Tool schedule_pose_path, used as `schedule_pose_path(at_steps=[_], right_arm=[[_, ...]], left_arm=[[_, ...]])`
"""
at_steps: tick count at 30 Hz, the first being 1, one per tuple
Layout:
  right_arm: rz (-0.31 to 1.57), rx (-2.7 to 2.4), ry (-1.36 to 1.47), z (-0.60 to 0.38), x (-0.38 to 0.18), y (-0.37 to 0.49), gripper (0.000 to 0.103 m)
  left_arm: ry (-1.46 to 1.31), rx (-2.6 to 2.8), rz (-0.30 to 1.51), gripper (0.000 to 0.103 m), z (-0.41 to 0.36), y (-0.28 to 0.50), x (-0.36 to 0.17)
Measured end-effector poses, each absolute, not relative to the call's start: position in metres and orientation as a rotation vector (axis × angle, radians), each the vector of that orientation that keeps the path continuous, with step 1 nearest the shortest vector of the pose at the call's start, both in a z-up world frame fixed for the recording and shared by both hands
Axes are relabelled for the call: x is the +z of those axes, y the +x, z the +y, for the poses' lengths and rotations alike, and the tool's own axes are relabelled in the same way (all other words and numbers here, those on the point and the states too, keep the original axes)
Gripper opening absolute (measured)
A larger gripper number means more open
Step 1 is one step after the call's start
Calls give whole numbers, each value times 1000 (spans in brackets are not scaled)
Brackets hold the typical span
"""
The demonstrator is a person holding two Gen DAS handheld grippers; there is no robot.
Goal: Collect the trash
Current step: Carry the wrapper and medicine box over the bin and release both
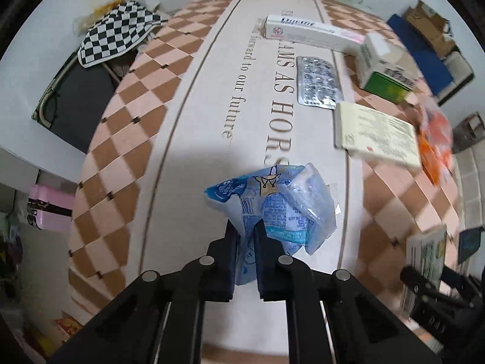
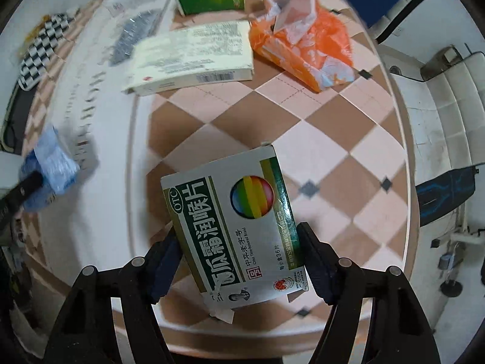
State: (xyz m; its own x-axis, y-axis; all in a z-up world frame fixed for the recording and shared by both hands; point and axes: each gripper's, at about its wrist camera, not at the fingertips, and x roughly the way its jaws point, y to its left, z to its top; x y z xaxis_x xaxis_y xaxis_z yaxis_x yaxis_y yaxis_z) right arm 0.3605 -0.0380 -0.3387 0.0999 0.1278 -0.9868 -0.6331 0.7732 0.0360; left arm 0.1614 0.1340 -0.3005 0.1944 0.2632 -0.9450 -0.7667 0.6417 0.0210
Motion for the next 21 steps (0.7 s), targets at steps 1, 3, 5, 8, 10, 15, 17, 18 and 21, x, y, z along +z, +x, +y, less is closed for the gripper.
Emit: schedule_pose_path(at_steps=[1,3,5,8,10,15,17,18,21], right_arm=[[1352,597,-443,-41,-333,354,75],[1316,609,-415,-59,-322,332,75],[1294,615,-387,-70,-310,302,74],[1288,613,-343,-73,-286,243,74],[1291,613,-307,-89,-280,203,74],[1358,602,-238,-138,-288,111,74],[1394,596,-237,-148,-303,90,74],[1417,588,-237,-153,-314,78,74],[1478,566,-243,-164,-354,57,74]], left_arm=[[-506,762,1148,7,126,150,-293],[-494,749,1128,8,117,129,-280],[-478,721,1110,7,104,101,-270],[-461,673,1094,7,80,62,-261],[-462,635,1092,7,61,34,-261],[-497,559,1150,7,26,-19,-288],[-519,542,1183,7,16,-35,-306],[-527,539,1199,7,12,-41,-316],[-555,524,1259,7,3,-54,-358]])
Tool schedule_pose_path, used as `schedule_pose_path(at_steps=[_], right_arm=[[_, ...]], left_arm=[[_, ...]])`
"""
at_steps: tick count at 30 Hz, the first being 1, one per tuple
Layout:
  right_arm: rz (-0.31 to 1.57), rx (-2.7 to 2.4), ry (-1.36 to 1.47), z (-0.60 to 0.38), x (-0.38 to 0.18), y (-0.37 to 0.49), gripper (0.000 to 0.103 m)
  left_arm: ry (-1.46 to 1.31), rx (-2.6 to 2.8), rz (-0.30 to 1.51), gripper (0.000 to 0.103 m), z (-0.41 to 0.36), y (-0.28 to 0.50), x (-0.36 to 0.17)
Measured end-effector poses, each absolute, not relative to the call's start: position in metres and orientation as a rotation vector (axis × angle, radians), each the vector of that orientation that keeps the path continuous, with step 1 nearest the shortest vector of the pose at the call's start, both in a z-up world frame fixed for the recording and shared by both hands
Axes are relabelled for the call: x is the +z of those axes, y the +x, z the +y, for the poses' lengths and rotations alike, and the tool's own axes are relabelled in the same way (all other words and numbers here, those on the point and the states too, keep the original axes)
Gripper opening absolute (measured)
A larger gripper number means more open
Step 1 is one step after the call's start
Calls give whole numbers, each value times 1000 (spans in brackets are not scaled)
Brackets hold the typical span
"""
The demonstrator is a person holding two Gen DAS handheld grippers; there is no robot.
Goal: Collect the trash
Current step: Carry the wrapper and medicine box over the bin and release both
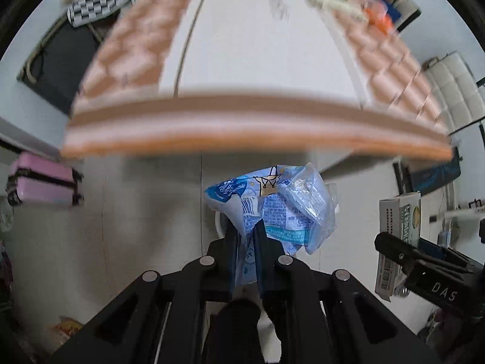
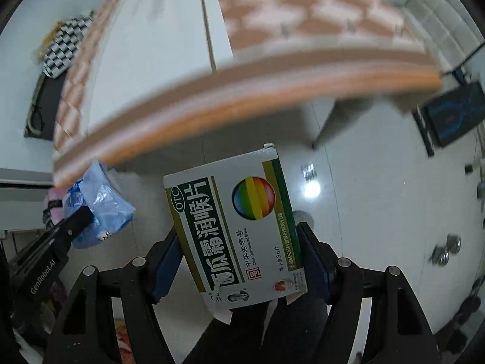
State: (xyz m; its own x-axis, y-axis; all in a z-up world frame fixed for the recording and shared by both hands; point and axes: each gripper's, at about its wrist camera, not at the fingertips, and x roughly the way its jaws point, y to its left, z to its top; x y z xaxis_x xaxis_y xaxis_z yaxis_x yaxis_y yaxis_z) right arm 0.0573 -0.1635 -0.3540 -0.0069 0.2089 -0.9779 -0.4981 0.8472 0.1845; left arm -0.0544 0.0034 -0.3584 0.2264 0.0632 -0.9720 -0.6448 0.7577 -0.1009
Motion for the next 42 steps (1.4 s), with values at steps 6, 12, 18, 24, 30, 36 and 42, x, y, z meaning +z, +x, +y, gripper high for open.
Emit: schedule_pose_path(at_steps=[6,12,18,24,30,36,42], right_arm=[[1598,538,-240,-170,-457,45,74],[1663,535,-246,-165,-564,52,74],[1702,522,-216,-155,-655,67,73],[1737,513,-172,-140,-724,80,73],[1780,528,-102,-130,-762,84,74],[1777,531,-86,-129,-764,83,97],[1703,515,-245,-127,-736,75,97]], left_arm=[[-616,498,1371,8,1,-52,-463],[-665,476,1434,8,2,-31,-572],[-699,470,1453,10,9,-10,-640],[-738,439,1481,15,24,-8,-687],[-787,463,1512,47,39,-26,-697],[-770,519,1524,95,46,-41,-686],[-663,575,1538,97,40,-52,-660]])
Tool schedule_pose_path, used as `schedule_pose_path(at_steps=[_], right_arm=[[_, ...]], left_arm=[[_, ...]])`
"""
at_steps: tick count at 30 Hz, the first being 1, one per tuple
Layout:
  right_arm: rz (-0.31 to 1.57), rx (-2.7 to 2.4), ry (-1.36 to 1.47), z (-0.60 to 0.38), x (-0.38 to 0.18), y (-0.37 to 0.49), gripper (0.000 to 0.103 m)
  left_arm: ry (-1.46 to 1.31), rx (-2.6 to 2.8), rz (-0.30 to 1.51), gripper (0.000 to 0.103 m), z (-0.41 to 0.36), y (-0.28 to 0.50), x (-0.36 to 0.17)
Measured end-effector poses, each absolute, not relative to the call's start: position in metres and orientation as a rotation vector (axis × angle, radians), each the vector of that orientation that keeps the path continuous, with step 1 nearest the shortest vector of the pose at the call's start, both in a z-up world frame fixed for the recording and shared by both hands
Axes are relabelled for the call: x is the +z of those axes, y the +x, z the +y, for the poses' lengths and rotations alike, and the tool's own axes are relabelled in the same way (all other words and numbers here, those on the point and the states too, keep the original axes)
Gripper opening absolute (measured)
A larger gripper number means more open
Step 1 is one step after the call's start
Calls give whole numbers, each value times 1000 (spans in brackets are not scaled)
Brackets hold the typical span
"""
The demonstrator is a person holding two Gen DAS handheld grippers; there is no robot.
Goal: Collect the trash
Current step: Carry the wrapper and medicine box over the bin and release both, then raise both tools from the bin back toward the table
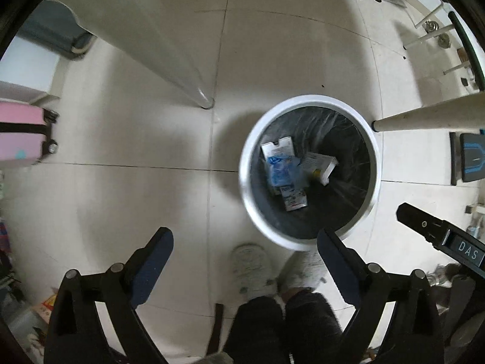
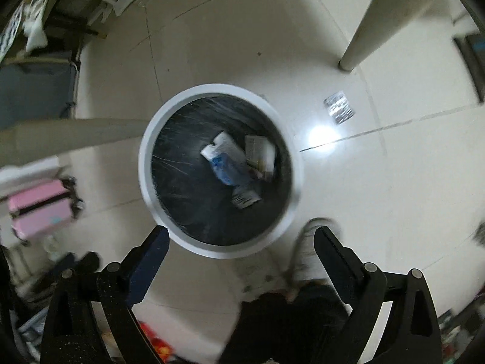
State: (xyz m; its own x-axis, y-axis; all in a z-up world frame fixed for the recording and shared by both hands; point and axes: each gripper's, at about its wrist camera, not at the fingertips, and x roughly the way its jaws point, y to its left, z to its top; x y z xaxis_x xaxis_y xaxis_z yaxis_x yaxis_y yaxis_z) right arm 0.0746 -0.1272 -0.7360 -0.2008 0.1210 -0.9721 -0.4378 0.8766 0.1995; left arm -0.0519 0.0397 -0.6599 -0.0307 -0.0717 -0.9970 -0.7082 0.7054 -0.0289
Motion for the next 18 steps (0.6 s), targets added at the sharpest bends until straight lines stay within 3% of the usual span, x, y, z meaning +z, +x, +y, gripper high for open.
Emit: schedule_pose_path(at_steps=[7,18], right_arm=[[1600,516,-432,-126,-680,55,98],[1541,529,-488,-143,-548,24,98]], left_arm=[[-608,594,1524,97,27,-59,-610],[-604,589,1473,97,6,-77,-498]])
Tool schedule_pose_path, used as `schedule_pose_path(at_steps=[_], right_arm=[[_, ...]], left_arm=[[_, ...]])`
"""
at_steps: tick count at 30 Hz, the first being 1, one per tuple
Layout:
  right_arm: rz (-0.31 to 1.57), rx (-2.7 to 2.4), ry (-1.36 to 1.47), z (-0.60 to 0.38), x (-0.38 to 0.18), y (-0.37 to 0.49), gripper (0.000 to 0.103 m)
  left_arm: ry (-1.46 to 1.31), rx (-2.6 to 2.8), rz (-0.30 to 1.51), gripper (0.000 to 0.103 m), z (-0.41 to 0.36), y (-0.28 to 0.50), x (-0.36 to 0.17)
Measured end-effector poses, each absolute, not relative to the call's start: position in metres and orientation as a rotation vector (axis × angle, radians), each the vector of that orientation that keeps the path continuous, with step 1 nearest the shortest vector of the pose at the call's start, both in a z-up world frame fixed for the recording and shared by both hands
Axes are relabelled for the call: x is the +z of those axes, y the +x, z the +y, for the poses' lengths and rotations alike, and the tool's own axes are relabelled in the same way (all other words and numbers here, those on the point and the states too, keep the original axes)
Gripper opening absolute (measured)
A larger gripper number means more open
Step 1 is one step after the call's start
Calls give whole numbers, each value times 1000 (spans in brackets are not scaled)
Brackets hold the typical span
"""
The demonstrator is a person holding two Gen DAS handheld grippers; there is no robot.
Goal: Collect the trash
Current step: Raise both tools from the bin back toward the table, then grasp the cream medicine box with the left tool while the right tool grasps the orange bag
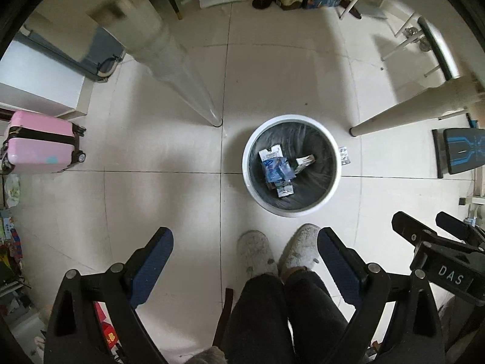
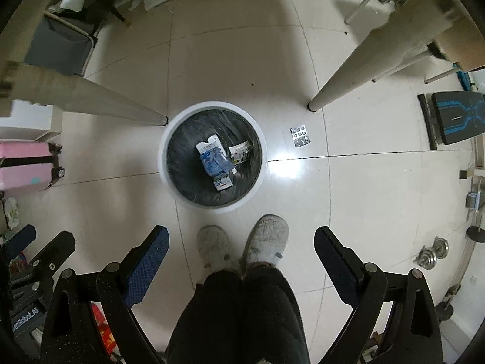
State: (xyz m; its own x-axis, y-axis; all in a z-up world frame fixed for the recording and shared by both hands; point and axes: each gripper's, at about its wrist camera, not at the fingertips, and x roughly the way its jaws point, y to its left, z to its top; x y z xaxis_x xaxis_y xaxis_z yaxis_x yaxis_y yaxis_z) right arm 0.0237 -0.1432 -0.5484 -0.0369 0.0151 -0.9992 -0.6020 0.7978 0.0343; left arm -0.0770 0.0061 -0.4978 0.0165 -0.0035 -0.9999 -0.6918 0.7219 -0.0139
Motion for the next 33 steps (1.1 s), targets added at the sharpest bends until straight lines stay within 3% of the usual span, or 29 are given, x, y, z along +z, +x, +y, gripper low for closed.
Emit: schedule_pose_path(at_steps=[12,17,22,27,33], right_arm=[[1494,578,-390,-159,-378,-6,98],[1481,604,-284,-151,-321,17,98],[1413,602,-229,-125,-268,86,98],[1353,561,-181,-95,-231,209,98],[1349,478,-70,-64,-235,373,98]], left_arm=[[-574,635,1347,97,9,-97,-357],[-553,700,1266,97,30,-69,-311],[-538,747,1205,97,66,-6,-285],[-572,785,1196,97,104,72,-279],[-723,814,1255,97,140,181,-306]])
